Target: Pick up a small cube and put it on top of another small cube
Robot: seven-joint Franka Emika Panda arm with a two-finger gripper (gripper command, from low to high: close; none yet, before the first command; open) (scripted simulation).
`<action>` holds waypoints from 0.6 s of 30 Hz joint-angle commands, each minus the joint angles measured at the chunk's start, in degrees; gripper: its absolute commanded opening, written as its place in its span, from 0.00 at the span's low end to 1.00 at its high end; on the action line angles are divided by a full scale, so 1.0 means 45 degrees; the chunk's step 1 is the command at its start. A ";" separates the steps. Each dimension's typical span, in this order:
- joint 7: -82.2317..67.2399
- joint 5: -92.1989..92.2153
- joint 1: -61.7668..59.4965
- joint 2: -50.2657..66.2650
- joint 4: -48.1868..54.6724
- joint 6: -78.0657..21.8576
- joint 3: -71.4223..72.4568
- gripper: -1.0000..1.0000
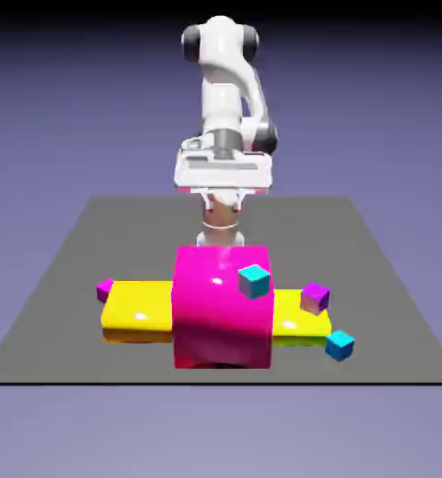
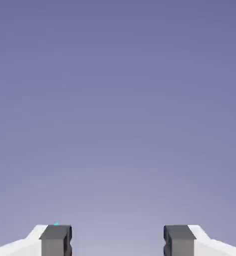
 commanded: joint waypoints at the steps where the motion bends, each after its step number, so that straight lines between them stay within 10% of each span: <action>1: 0.0150 -0.0101 0.0152 0.0462 0.0320 -0.0174 0.0019 0.50; 18: 0.2365 -0.2050 0.2271 0.8306 0.5361 -0.3231 0.1308 0.50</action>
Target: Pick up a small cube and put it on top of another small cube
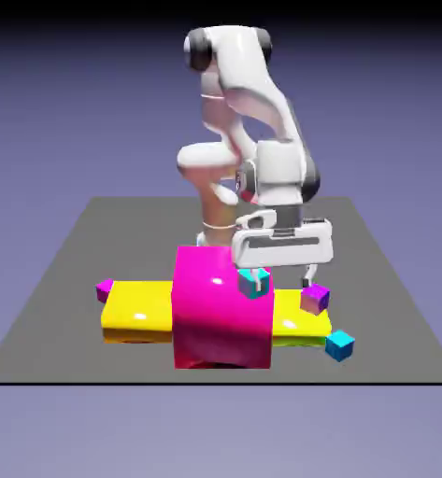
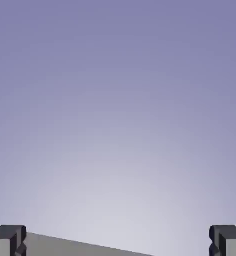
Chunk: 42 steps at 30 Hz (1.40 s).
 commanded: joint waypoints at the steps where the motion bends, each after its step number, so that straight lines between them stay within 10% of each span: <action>1: 0.0041 -0.0178 -0.0040 0.0462 0.0191 -0.0206 0.0331 0.50; 17: 0.0814 -0.2857 0.0488 0.5764 0.1604 -0.0086 0.2328 0.50; 18: 0.0814 -0.2857 0.0488 0.5764 0.1604 -0.0086 0.2328 0.00; 42: -0.4006 0.2133 -0.1308 -0.3417 0.2126 -0.9265 -0.0726 0.00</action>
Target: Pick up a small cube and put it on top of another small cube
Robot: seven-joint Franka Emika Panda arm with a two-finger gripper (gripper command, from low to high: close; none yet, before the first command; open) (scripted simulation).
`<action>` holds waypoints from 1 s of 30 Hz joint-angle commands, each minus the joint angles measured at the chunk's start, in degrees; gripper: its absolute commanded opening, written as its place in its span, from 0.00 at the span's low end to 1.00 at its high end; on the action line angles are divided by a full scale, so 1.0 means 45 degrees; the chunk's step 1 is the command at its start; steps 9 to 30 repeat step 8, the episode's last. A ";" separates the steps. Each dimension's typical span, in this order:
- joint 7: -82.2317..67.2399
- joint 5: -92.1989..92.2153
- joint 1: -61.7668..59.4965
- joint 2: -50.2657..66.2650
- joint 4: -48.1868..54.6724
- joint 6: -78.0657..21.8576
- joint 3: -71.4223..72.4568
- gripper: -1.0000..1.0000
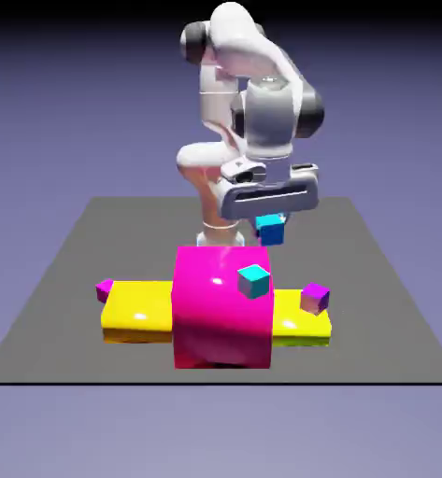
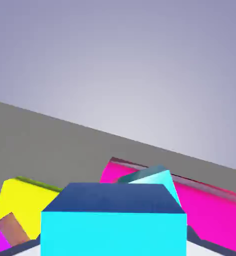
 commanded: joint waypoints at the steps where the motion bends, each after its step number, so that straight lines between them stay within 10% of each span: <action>1: 0.0023 -0.0048 0.0001 0.0230 -0.0323 0.0555 0.0002 0.00; 5: 0.0033 -0.0061 0.0004 0.0953 -0.1339 0.2294 0.0007 0.00; 6: 0.0033 -0.0061 0.0004 0.0953 -0.1339 0.2294 0.0007 1.00; 30: 0.0030 -0.0057 0.0003 0.0723 -0.1016 0.1741 0.0005 1.00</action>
